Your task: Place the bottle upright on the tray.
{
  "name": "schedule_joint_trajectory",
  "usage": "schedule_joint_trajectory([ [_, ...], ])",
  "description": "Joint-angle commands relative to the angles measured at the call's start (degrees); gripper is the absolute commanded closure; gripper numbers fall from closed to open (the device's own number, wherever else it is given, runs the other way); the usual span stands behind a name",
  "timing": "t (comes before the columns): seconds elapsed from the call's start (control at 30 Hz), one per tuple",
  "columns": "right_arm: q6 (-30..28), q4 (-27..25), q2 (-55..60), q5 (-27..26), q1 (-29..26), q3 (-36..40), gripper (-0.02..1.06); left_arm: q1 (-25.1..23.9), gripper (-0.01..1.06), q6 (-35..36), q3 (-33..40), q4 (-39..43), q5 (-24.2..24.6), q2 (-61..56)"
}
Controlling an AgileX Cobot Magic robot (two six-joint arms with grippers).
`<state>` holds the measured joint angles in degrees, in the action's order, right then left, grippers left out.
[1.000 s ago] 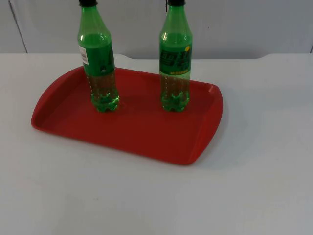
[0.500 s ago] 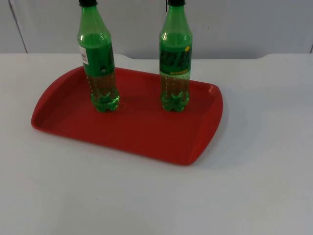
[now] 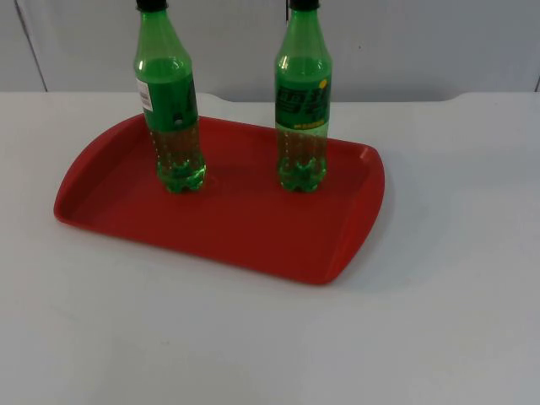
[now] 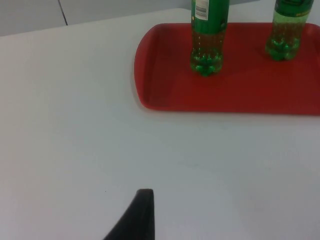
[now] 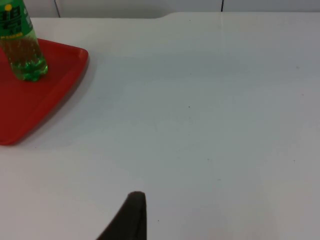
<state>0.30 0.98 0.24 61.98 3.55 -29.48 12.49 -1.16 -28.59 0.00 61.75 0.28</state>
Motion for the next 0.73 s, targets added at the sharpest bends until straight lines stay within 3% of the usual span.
schedule_joint_trajectory([
  [0.0,0.09,0.01,-0.24,-0.16,-0.43,0.04,-0.01,-0.39,0.00,-0.06,0.23,0.43,-0.11,-0.28],
  [0.7,0.09,-0.12,-0.24,-0.16,-0.43,0.04,-0.01,-12.23,0.00,-0.06,0.23,0.58,-0.11,-0.28],
])
